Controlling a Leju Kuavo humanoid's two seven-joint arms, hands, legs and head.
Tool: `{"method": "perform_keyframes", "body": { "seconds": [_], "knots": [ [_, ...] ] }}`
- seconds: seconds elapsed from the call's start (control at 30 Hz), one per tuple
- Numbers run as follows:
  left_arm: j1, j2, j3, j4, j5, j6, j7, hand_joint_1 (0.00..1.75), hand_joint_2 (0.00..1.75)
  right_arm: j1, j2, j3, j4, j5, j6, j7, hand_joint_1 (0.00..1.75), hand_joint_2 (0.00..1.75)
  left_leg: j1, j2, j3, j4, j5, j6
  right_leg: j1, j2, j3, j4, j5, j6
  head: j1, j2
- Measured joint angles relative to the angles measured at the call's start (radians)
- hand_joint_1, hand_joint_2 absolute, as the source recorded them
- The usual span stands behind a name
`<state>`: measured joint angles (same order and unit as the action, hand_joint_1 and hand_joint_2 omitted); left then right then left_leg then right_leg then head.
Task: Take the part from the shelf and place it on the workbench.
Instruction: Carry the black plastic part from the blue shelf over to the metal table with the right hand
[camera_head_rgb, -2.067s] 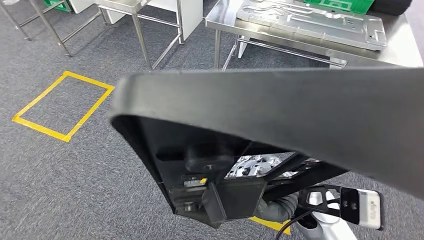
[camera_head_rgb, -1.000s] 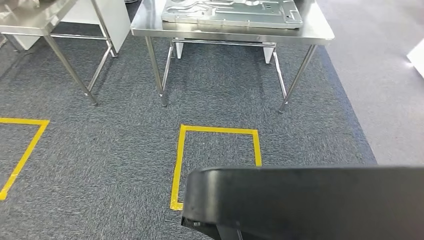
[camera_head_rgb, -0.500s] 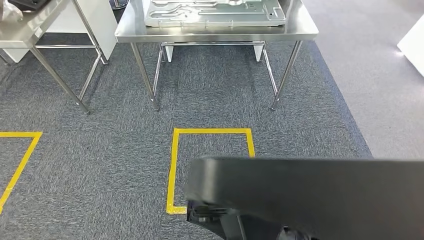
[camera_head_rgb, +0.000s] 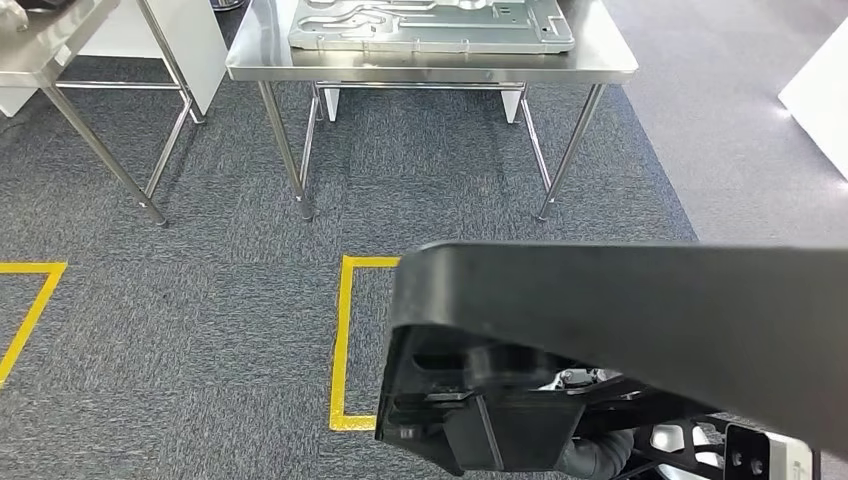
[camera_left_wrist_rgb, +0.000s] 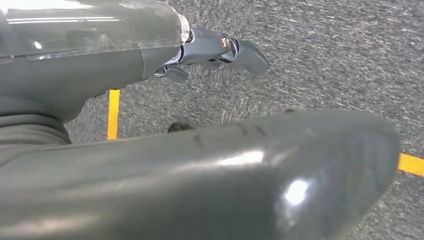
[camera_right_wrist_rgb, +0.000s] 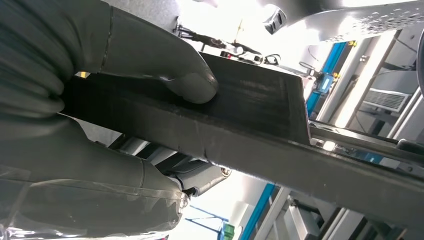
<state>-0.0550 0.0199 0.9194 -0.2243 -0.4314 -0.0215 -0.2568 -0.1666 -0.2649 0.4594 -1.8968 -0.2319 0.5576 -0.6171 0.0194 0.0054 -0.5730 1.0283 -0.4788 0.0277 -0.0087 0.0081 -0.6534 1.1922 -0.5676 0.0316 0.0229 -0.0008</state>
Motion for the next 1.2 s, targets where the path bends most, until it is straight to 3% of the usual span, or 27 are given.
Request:
{"method": "perform_keyframes", "body": {
  "seconds": [0.07,0.1,0.13,0.2,0.23,0.27,0.33,0.4,0.47,0.53,0.57,0.6,0.63,0.7,0.77,0.87,0.93,0.97,1.07,1.1,1.13,1.2],
  "knots": [
    [0.000,0.001,0.001,0.000,-0.004,-0.001,0.000,0.00,0.00,0.003,-0.004,0.000,-0.001,-0.001,-0.002,0.000,1.73,1.75,0.000,0.001,0.002,0.000,-0.003,0.001,-0.003,-0.002,-0.063,0.109,-0.030,0.004,0.000,0.000],
    [0.001,0.001,0.001,0.000,-0.006,-0.001,0.000,0.00,0.00,0.004,-0.006,-0.001,-0.001,-0.001,-0.002,0.000,1.73,1.75,0.000,0.001,0.005,0.000,-0.005,0.001,-0.004,-0.002,-0.071,0.114,-0.016,0.004,0.000,0.000],
    [0.001,0.001,0.001,0.000,-0.008,-0.002,0.000,0.00,0.00,0.005,-0.007,-0.001,-0.002,-0.001,-0.002,0.000,1.73,1.75,0.000,0.001,0.010,0.000,-0.008,-0.001,-0.005,-0.003,-0.059,0.079,0.016,0.002,0.000,0.000],
    [0.001,0.001,0.002,0.000,-0.009,-0.002,0.000,0.00,0.00,0.004,-0.010,-0.003,-0.005,-0.001,-0.002,0.000,1.73,1.75,-0.001,0.000,0.020,0.000,-0.016,-0.006,-0.002,-0.006,0.003,-0.056,0.092,-0.008,0.000,0.000],
    [0.000,0.001,0.002,0.000,-0.010,-0.002,0.000,0.00,0.00,0.003,-0.010,-0.005,-0.007,-0.001,-0.003,0.000,1.73,1.75,-0.002,0.000,0.023,0.000,-0.019,-0.010,0.002,-0.007,0.028,-0.113,0.113,-0.014,0.000,0.000],
    [-0.001,0.001,0.002,0.000,-0.012,-0.002,0.000,0.00,0.00,0.003,-0.011,-0.006,-0.009,-0.001,-0.005,0.000,1.73,1.75,-0.003,0.001,0.024,-0.001,-0.021,-0.016,0.006,-0.008,0.042,-0.147,0.120,-0.019,0.000,0.000],
    [-0.002,0.002,0.002,0.000,-0.017,-0.003,-0.001,0.00,0.00,0.003,-0.011,-0.008,-0.015,-0.001,-0.012,0.002,1.73,1.75,-0.004,0.003,0.026,-0.006,-0.022,-0.027,0.012,-0.007,0.046,-0.165,0.117,-0.026,0.000,0.000],
    [-0.004,0.004,0.001,0.000,-0.022,-0.004,-0.001,0.00,0.00,0.004,-0.012,-0.011,-0.023,-0.001,-0.017,0.005,1.73,1.75,-0.003,0.004,0.028,-0.001,-0.032,-0.037,0.006,-0.005,0.055,-0.176,0.119,-0.035,-0.001,0.000],
    [-0.005,0.006,0.001,0.000,-0.025,-0.005,-0.001,0.00,0.00,0.003,-0.013,-0.012,-0.029,-0.004,-0.018,0.005,1.73,1.75,-0.004,0.002,-0.004,0.075,-0.074,-0.042,0.002,-0.006,0.068,-0.188,0.119,-0.047,-0.003,0.000],
    [-0.004,0.008,0.001,0.000,-0.029,-0.006,-0.002,0.00,0.00,0.004,-0.014,-0.012,-0.031,-0.007,-0.018,0.004,1.73,1.75,-0.004,0.001,-0.075,0.210,-0.129,-0.044,0.006,-0.006,0.073,-0.189,0.115,-0.055,-0.003,0.000],
    [-0.003,0.010,0.002,0.000,-0.030,-0.006,-0.002,0.00,0.00,0.005,-0.014,-0.012,-0.031,-0.009,-0.018,0.004,1.73,1.75,-0.004,0.001,-0.105,0.260,-0.140,-0.045,0.007,-0.005,0.075,-0.188,0.113,-0.057,-0.003,0.000],
    [-0.002,0.010,0.002,0.000,-0.031,-0.006,-0.002,0.00,0.00,0.006,-0.014,-0.012,-0.031,-0.010,-0.019,0.004,1.73,1.75,-0.004,0.001,-0.121,0.277,-0.131,-0.046,0.008,-0.003,0.078,-0.188,0.111,-0.058,-0.003,0.000],
    [-0.001,0.010,0.002,0.000,-0.032,-0.006,-0.002,0.00,0.00,0.007,-0.014,-0.012,-0.031,-0.010,-0.019,0.004,1.73,1.75,-0.004,0.001,-0.117,0.255,-0.104,-0.045,0.009,-0.002,0.081,-0.187,0.108,-0.058,-0.003,0.000],
    [-0.002,0.012,0.002,0.000,-0.033,-0.006,-0.003,0.00,0.00,0.009,-0.015,-0.012,-0.032,-0.010,-0.021,0.004,1.73,1.75,-0.005,0.000,-0.063,0.123,-0.026,-0.039,0.010,0.001,0.090,-0.183,0.098,-0.054,-0.003,0.000],
    [-0.003,0.015,0.002,0.000,-0.034,-0.006,-0.005,0.00,0.00,0.012,-0.015,-0.012,-0.033,-0.008,-0.023,0.002,1.73,1.75,-0.008,-0.001,-0.016,0.019,0.007,-0.029,0.012,0.004,0.093,-0.177,0.087,-0.045,-0.002,0.000],
    [-0.003,0.017,0.002,0.000,-0.034,-0.006,-0.007,0.00,0.00,0.016,-0.018,-0.014,-0.035,-0.007,-0.025,-0.001,1.73,1.75,-0.010,-0.001,-0.003,-0.010,0.004,-0.012,0.013,0.005,0.094,-0.169,0.090,-0.027,-0.002,0.000],
    [-0.003,0.017,0.002,0.000,-0.034,-0.007,-0.008,0.00,0.00,0.016,-0.022,-0.015,-0.036,-0.007,-0.025,-0.002,1.73,1.75,-0.006,-0.001,0.011,-0.018,0.005,-0.001,0.011,0.004,0.082,-0.134,0.074,-0.015,-0.001,0.000],
    [-0.004,0.017,0.002,0.000,-0.034,-0.007,-0.009,0.00,0.00,0.015,-0.024,-0.017,-0.036,-0.008,-0.024,-0.002,1.73,1.75,-0.004,-0.001,0.017,-0.020,0.005,0.002,0.008,0.002,0.062,-0.093,0.052,-0.010,0.000,0.000],
    [-0.003,0.017,0.002,0.000,-0.038,-0.007,-0.009,0.00,0.00,0.015,-0.029,-0.018,-0.035,-0.012,-0.018,-0.003,1.73,1.75,-0.004,-0.001,0.024,-0.020,-0.004,0.005,-0.002,-0.001,-0.042,0.077,-0.019,0.006,0.001,0.000],
    [-0.003,0.017,0.002,0.000,-0.039,-0.007,-0.009,0.00,0.00,0.015,-0.030,-0.018,-0.034,-0.013,-0.017,-0.003,1.73,1.75,-0.003,-0.001,0.028,-0.020,-0.007,0.003,-0.005,-0.002,-0.064,0.102,-0.019,0.010,0.001,0.000],
    [-0.003,0.017,0.002,0.000,-0.039,-0.007,-0.009,0.00,0.00,0.014,-0.031,-0.018,-0.034,-0.014,-0.017,-0.003,1.73,1.75,-0.002,-0.001,0.034,-0.020,-0.013,0.001,-0.008,-0.003,-0.067,0.087,0.003,0.011,0.001,0.000],
    [-0.002,0.017,0.002,0.000,-0.039,-0.007,-0.009,0.00,0.00,0.012,-0.033,-0.018,-0.034,-0.016,-0.017,-0.003,1.73,1.75,0.000,-0.002,0.053,-0.020,-0.026,-0.007,-0.012,-0.006,-0.020,-0.036,0.087,0.009,0.001,0.000]
  ]
}}
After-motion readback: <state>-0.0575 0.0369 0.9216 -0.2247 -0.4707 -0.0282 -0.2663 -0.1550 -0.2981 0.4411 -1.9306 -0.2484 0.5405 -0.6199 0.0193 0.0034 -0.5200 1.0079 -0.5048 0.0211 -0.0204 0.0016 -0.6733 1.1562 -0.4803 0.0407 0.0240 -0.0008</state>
